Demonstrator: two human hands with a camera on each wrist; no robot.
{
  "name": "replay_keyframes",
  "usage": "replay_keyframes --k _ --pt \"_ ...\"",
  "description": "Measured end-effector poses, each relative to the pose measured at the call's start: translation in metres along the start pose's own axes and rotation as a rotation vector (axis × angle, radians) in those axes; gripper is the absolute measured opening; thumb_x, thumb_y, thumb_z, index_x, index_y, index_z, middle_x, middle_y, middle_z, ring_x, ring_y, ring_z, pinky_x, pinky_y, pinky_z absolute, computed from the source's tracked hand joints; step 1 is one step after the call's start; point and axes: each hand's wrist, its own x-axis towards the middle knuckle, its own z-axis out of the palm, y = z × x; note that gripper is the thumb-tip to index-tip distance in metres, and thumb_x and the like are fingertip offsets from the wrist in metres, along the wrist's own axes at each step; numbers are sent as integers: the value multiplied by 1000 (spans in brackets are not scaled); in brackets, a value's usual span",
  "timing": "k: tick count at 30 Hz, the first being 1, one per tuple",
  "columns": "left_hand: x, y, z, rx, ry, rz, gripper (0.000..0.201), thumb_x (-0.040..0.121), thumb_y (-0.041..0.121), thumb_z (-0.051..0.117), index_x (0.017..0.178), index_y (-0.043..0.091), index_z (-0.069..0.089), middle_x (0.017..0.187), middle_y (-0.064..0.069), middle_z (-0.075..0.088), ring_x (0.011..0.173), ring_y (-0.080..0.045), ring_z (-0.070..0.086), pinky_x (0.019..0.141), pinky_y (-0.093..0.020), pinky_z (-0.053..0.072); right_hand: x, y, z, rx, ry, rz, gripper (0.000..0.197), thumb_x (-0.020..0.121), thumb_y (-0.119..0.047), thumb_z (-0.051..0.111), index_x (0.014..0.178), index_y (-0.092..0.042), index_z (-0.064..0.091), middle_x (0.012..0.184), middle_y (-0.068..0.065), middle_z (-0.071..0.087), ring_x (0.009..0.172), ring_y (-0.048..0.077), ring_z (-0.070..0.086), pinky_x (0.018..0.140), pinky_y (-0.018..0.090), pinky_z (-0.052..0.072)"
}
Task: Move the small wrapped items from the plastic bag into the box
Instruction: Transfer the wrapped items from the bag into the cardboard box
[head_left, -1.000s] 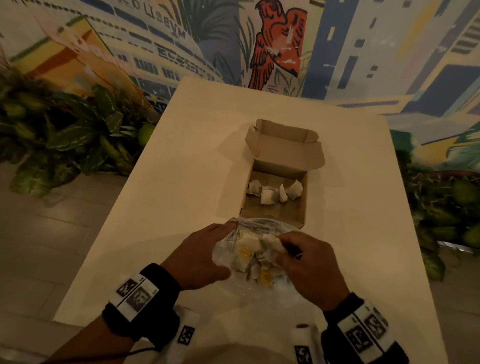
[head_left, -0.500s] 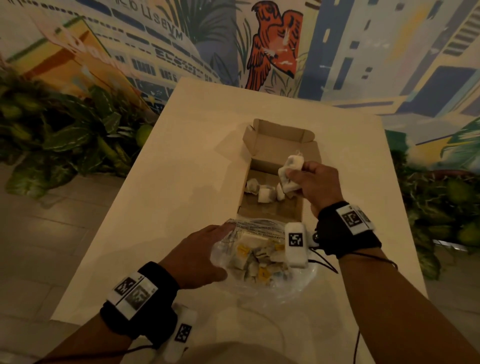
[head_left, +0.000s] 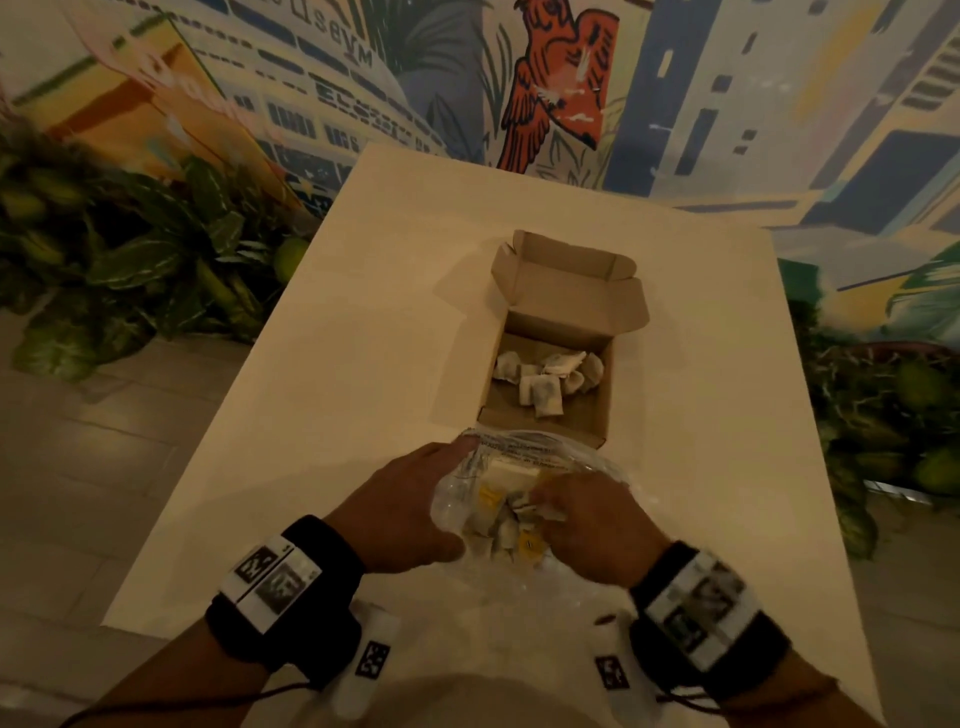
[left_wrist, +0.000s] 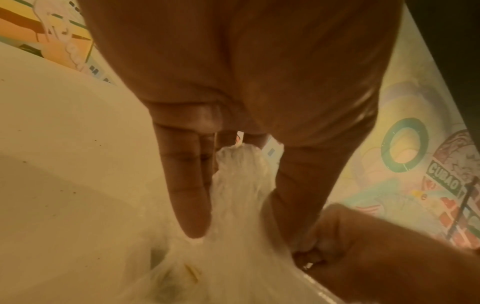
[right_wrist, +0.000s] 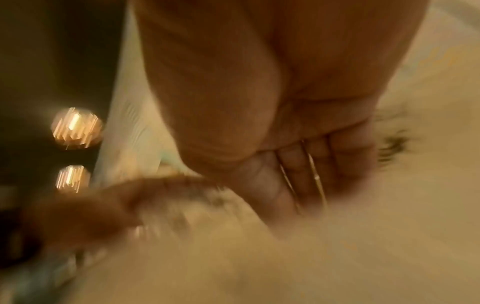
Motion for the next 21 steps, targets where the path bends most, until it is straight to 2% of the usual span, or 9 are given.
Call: replay_keyframes --k 2,3,6,7,8,10,12,17,21 --pt "3 4 0 6 -22 8 104 69 33 76 146 34 6 152 6 28 134 -17 33 106 -34 36 7 11 21 -115 60 73 52 82 -17 56 133 -7 46 137 19 50 127 35 46 108 42 34" --pt "4 6 0 13 -35 13 104 70 33 75 146 34 5 152 5 27 134 -17 32 106 -35 36 10 14 27 -145 92 99 54 81 -16 56 133 -6 46 136 22 51 126 39 46 106 47 37" --pt "7 9 2 21 -62 21 104 70 32 75 147 33 4 153 5 25 135 -17 32 106 -35 36 13 18 30 -151 234 136 37 68 -11 66 104 -7 68 102 21 71 95 41 66 80 48 54" --pt "8 9 2 23 -60 22 104 70 32 75 147 33 5 153 5 26 135 -17 32 105 -34 36 11 18 27 -125 267 145 32 67 -12 66 99 -8 70 96 18 72 91 39 68 77 46 55" --pt "8 9 2 26 -58 20 105 70 32 75 147 33 5 153 5 26 134 -17 33 105 -33 37 9 16 23 -95 293 146 31 72 -17 62 101 -10 70 100 15 72 95 37 67 82 43 54" --pt "8 9 2 32 -54 9 105 69 32 75 147 32 4 153 4 27 132 -18 35 103 -34 39 6 14 17 -3 279 139 42 77 -31 45 109 -16 67 113 9 69 108 31 61 91 38 48" --pt "7 9 1 37 -52 2 105 69 32 75 146 32 4 152 3 28 131 -19 37 102 -36 40 6 12 11 91 260 106 47 74 -33 39 106 -16 68 113 8 68 107 29 60 91 36 47" --pt "7 9 1 40 -40 7 106 69 32 76 147 31 5 149 2 32 129 -19 38 103 -35 38 22 3 18 -79 -10 20 32 72 -32 52 96 -19 68 111 9 65 102 31 58 84 39 52" --pt "6 8 3 37 -30 5 105 67 32 76 147 30 6 151 5 30 132 -16 36 104 -33 37 32 -3 24 -157 5 32 26 71 -24 60 95 -20 67 101 10 66 94 31 60 78 32 48"
